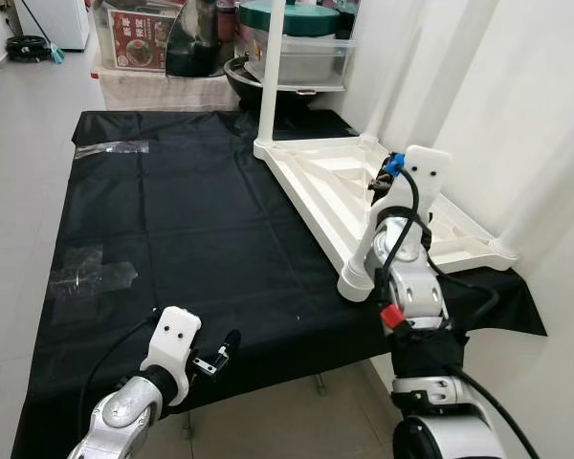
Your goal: Building children table
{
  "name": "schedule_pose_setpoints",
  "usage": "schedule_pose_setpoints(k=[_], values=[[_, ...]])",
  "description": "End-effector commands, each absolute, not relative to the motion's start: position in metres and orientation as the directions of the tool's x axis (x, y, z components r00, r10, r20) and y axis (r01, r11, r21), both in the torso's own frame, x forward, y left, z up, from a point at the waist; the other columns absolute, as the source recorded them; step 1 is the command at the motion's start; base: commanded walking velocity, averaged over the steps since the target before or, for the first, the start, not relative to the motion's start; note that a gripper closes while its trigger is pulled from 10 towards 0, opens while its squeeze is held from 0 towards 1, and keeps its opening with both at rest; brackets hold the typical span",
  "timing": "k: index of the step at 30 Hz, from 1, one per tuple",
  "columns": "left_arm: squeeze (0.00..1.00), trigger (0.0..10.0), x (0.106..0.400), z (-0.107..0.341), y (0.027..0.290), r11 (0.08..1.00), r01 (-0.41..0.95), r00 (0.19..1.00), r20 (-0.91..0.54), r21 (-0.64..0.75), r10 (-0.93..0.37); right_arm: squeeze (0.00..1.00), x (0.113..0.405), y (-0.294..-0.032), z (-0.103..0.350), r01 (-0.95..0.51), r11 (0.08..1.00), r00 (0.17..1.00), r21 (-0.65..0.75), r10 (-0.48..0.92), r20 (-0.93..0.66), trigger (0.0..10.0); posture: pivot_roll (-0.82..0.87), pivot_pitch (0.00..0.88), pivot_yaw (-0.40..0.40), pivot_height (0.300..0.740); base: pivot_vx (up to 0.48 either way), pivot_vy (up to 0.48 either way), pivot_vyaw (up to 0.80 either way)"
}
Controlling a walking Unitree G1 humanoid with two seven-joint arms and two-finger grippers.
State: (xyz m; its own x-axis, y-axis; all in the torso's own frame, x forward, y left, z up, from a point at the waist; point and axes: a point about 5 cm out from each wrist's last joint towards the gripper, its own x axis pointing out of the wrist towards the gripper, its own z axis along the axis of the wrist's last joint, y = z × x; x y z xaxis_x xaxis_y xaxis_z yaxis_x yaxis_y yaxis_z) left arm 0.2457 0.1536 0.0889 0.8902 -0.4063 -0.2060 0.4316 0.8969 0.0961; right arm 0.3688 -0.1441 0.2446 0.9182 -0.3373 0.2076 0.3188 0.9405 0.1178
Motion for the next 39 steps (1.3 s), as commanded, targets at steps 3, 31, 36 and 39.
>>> schedule_pose_setpoints(k=[3,31,36,39], values=[[0.00,10.0,0.243,0.078,0.150,0.893,0.443,0.875,-0.255,0.076,-0.412,0.00,0.370,-0.153,0.264,0.323,0.939,0.903,0.115,-0.343,0.261,0.0,0.05,0.000,-0.164,0.740,0.000,0.000,0.00],[0.00,10.0,0.242,0.078,0.151,0.892,0.445,0.873,-0.258,0.080,-0.413,0.00,0.366,-0.144,0.253,0.296,0.945,0.921,0.137,-0.321,0.219,10.0,0.06,0.000,-0.158,0.740,0.000,0.000,0.00],[0.00,10.0,0.242,0.078,0.151,0.892,0.445,0.873,-0.260,0.080,-0.413,0.00,0.366,-0.143,0.252,0.293,0.946,0.924,0.136,-0.317,0.216,10.0,0.06,0.000,-0.157,0.740,0.000,0.000,0.00],[0.00,10.0,0.242,0.078,0.151,0.892,0.445,0.873,-0.261,0.080,-0.412,0.00,0.367,-0.143,0.252,0.286,0.948,0.925,0.139,-0.311,0.216,10.0,0.06,0.000,-0.159,0.740,0.000,0.000,0.00]])
